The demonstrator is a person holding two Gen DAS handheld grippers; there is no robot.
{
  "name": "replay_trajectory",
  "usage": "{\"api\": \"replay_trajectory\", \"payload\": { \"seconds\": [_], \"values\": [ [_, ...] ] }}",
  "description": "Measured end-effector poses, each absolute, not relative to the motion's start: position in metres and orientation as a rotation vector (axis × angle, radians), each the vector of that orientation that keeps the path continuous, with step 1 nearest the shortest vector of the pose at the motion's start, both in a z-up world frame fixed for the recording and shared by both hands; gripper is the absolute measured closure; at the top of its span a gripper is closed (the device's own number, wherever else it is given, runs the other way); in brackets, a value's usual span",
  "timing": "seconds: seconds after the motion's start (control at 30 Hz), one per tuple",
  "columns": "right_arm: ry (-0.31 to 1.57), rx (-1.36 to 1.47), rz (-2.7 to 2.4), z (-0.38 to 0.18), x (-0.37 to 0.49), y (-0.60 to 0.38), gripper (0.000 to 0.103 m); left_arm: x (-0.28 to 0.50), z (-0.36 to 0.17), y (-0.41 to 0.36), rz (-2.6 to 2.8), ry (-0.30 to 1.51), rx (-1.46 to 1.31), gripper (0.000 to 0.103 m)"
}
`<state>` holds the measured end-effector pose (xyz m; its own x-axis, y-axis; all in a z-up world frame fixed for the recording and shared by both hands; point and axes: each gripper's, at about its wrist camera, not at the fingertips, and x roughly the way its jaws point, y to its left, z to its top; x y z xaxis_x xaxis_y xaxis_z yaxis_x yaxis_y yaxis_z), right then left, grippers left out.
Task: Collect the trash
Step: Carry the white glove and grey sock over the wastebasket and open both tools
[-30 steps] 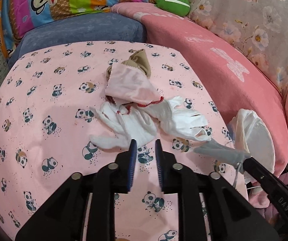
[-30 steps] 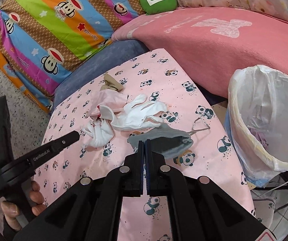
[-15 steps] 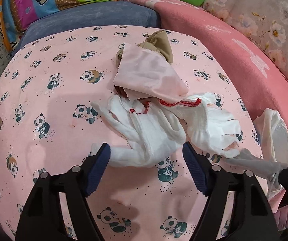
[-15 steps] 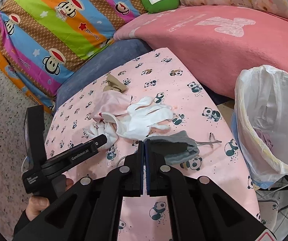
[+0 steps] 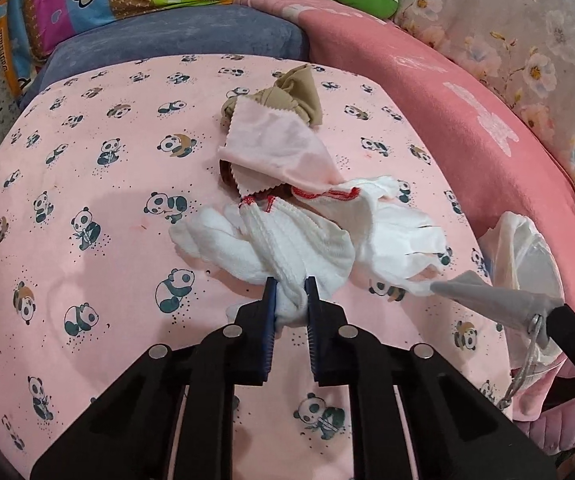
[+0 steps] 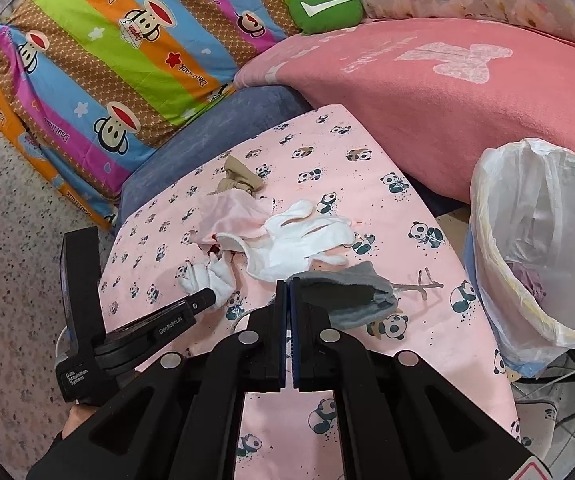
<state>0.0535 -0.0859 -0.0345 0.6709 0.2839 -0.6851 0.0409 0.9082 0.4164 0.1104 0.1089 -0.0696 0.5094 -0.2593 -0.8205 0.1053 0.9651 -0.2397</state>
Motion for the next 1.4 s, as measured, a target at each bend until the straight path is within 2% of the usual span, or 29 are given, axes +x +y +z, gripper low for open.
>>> {"api": "replay_trajectory", "payload": {
  "seconds": [0.57, 0.87, 1.4],
  "values": [
    [0.629, 0.493, 0.046, 0.026, 0.017, -0.158, 0.1, 0.075, 0.017, 0.009, -0.431, 0.849, -0.073, 0.09],
    [0.571, 0.552, -0.057, 0.035, -0.003, -0.221, 0.1, 0.071, 0.026, -0.056, -0.56, 0.833, -0.009, 0.09],
    [0.558, 0.639, -0.198, 0.016, -0.027, -0.307, 0.1, 0.059, 0.02, -0.152, -0.725, 0.872, 0.093, 0.088]
  ]
}}
